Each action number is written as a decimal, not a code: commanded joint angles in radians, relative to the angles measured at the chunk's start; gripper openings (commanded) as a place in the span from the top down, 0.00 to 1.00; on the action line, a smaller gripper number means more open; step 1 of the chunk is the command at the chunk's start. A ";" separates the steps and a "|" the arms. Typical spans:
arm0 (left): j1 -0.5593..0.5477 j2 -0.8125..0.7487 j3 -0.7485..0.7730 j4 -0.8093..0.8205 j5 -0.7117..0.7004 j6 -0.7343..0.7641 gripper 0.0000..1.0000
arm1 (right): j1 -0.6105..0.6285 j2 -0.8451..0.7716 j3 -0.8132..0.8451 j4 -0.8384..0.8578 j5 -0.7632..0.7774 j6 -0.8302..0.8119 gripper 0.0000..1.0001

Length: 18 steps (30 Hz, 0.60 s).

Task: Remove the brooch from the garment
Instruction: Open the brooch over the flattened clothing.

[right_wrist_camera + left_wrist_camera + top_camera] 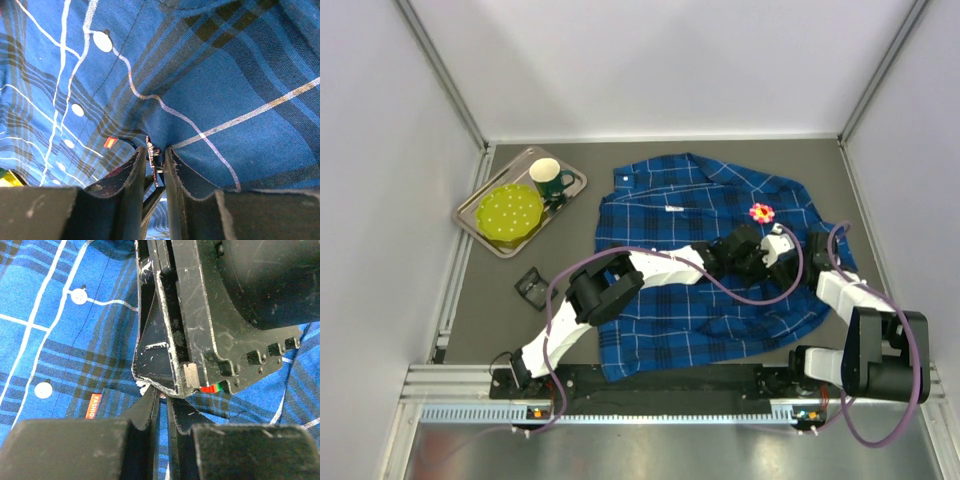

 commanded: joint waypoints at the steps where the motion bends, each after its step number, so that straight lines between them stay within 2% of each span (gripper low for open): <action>1: -0.005 -0.019 0.029 -0.027 0.042 0.002 1.00 | 0.015 0.015 0.053 0.035 -0.001 0.014 0.81; 8: -0.005 -0.009 0.040 -0.076 0.048 0.014 1.00 | 0.015 0.004 0.056 0.035 0.001 0.009 0.82; 16: -0.004 0.001 0.052 -0.094 0.056 0.018 1.00 | 0.015 0.029 0.065 0.033 -0.010 0.004 0.93; 18: -0.002 0.000 0.052 -0.094 0.066 0.018 1.00 | 0.015 0.032 0.066 0.034 -0.010 -0.005 0.99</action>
